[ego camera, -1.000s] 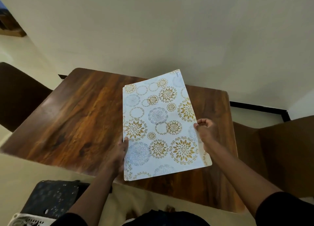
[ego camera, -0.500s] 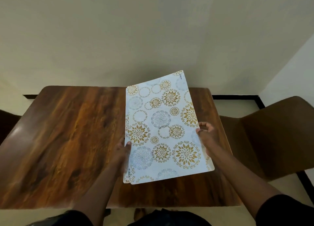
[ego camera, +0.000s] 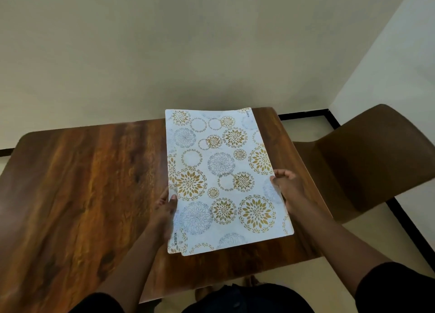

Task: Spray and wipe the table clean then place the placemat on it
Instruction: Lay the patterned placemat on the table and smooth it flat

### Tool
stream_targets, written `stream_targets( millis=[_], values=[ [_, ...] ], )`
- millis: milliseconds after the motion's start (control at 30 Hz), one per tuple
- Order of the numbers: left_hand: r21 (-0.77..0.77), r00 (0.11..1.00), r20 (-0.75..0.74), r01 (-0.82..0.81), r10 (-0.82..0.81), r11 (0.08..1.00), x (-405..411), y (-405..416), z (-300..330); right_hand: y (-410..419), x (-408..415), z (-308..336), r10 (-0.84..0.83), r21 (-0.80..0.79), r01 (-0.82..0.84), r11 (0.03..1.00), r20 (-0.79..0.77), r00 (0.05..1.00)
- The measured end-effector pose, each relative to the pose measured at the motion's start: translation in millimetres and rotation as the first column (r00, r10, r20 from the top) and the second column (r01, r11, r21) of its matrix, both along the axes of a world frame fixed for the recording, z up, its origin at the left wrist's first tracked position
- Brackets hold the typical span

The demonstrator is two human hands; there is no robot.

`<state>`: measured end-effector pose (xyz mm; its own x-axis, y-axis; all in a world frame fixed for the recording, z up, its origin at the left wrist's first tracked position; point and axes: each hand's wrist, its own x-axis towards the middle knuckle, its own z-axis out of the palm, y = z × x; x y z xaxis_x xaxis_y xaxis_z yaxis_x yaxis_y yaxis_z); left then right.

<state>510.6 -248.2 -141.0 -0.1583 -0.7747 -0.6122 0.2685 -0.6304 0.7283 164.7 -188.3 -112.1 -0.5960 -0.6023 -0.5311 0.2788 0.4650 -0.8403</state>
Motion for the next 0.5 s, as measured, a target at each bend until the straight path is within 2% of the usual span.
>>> stream_targets(
  millis=[267,500],
  values=[
    [-0.03,0.999,0.002,0.039,-0.039,0.999,-4.9,-0.2,-7.1,1.0,-13.7,-9.3,-0.045,0.037,0.05,0.998,-0.122,0.992],
    [-0.017,0.998,-0.061,0.027,-0.028,0.999,-27.4,5.5,-4.5,-4.3,-53.4,-21.6,-0.082,0.081,0.091,0.993,-0.104,0.991]
  ],
)
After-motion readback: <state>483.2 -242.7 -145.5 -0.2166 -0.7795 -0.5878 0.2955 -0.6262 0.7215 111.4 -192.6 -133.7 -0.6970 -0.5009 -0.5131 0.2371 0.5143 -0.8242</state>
